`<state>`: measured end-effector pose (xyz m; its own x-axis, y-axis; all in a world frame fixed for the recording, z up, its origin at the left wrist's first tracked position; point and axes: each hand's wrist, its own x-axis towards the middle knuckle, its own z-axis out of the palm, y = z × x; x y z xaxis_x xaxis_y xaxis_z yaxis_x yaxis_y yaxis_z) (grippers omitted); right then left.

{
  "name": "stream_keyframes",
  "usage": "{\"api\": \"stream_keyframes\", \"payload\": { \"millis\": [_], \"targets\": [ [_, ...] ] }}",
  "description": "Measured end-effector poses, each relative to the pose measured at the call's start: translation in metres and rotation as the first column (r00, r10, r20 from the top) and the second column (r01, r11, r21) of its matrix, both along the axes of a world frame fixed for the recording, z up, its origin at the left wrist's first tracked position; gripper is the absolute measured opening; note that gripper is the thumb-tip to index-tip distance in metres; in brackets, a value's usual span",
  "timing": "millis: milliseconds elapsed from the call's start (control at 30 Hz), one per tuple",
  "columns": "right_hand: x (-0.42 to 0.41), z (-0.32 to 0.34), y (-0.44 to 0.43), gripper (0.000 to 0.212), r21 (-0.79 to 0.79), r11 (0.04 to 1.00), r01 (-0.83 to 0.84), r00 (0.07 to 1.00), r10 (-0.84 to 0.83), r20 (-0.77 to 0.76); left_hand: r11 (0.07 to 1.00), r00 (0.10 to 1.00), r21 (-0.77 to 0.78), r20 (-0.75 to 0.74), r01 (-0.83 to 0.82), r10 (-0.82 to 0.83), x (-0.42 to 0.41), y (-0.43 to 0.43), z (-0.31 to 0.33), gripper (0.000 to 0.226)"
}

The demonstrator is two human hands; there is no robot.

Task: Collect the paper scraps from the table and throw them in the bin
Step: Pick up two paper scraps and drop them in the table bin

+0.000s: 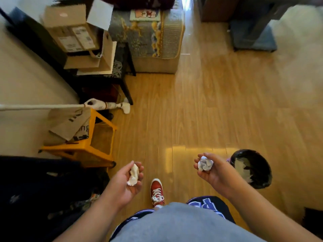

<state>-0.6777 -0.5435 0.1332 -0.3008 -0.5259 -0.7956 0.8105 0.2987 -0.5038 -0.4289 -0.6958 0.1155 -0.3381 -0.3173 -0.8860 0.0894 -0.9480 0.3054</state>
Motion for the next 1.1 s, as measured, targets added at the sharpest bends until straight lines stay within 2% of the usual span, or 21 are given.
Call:
{"api": "stream_keyframes", "payload": {
  "millis": [167, 300, 433, 633, 900, 1100],
  "targets": [
    [-0.054, -0.005, 0.003, 0.018, 0.063, 0.971, 0.232, 0.972, -0.235, 0.03, 0.98, 0.979, -0.043, -0.056, 0.194, -0.196, -0.093, -0.06, 0.01, 0.032],
    [-0.097, -0.017, 0.014, 0.037, 0.118, 0.931, 0.347, 0.936, -0.352, 0.028, 0.944, 0.943, -0.067, -0.064, 0.323, -0.327, -0.186, -0.09, 0.015, 0.03],
    [-0.151, -0.032, 0.016, 0.031, 0.159, 0.889, 0.43, 0.895, -0.442, 0.05, 0.907, 0.903, -0.081, -0.088, 0.414, -0.42, -0.287, -0.115, 0.018, 0.027],
    [-0.256, -0.033, -0.018, 0.018, 0.157, 0.862, 0.482, 0.865, -0.497, 0.066, 0.875, 0.874, -0.096, -0.065, 0.474, -0.481, -0.402, -0.147, 0.021, 0.037],
    [-0.395, -0.01, -0.107, 0.013, 0.052, 0.872, 0.487, 0.869, -0.49, 0.074, 0.875, 0.877, -0.054, 0.036, 0.481, -0.48, -0.494, -0.199, 0.023, 0.028],
    [-0.486, -0.01, -0.166, 0.013, 0.018, 0.834, 0.552, 0.832, -0.552, 0.063, 0.829, 0.83, -0.055, 0.047, 0.557, -0.555, -0.589, -0.26, 0.004, 0.029]
  ]
}}
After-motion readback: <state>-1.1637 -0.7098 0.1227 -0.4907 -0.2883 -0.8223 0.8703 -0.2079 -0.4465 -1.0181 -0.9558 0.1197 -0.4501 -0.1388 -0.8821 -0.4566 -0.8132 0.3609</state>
